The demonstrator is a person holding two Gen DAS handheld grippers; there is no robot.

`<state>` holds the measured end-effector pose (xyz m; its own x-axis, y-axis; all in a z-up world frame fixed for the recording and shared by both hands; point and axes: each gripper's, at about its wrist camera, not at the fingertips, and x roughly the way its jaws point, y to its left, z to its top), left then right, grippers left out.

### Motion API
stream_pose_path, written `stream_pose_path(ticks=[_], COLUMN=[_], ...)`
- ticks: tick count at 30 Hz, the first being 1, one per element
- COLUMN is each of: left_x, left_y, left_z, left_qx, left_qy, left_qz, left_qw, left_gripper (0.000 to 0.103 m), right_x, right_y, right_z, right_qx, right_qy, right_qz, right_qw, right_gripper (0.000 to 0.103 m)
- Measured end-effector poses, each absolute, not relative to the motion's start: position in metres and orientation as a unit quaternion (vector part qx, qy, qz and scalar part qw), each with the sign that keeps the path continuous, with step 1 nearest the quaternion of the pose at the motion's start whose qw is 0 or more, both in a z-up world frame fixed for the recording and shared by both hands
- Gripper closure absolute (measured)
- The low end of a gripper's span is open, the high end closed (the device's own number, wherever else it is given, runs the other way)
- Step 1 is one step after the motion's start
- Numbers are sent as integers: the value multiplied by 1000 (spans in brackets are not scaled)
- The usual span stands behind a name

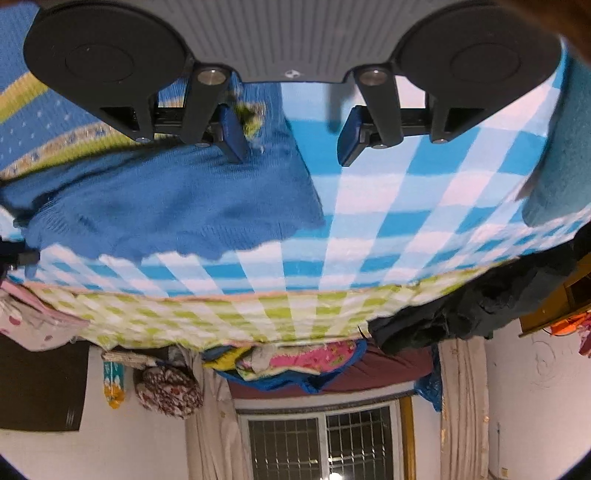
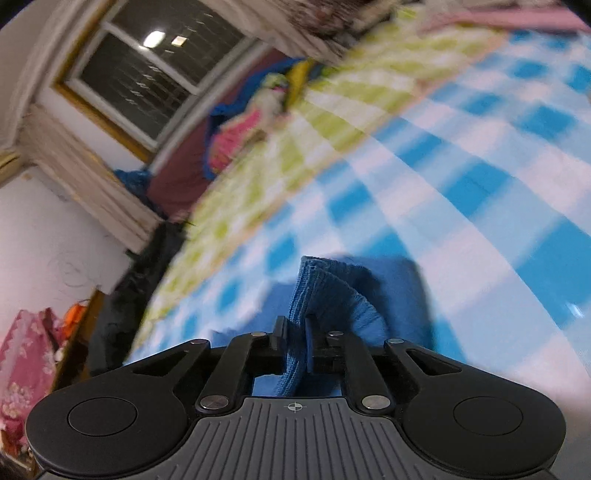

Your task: Fold small clothes

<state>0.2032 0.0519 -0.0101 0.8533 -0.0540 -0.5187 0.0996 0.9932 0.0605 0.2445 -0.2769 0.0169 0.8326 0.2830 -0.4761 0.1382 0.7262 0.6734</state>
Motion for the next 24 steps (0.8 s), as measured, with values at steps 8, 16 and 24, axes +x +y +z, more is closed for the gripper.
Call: stream_pose_path(ticks=[8,16,24], left_x=[201,188,184], left_y=[75,74,61], left_z=[-8,-19,-6], left_qx=[9,39,67], left_qy=[256,278,254], left_qz=[8,-5,-27], left_qw=[967,960,964], left_gripper=[44,44,44], right_x=[201,194,173], right_y=[-265,-283,-282], right_z=[40,-15,17], right_qx=[302,328,242], right_qy=[204,314,280], right_qz=[84,44,2], right_qw=[928,890,929], right_gripper=[93,89,87])
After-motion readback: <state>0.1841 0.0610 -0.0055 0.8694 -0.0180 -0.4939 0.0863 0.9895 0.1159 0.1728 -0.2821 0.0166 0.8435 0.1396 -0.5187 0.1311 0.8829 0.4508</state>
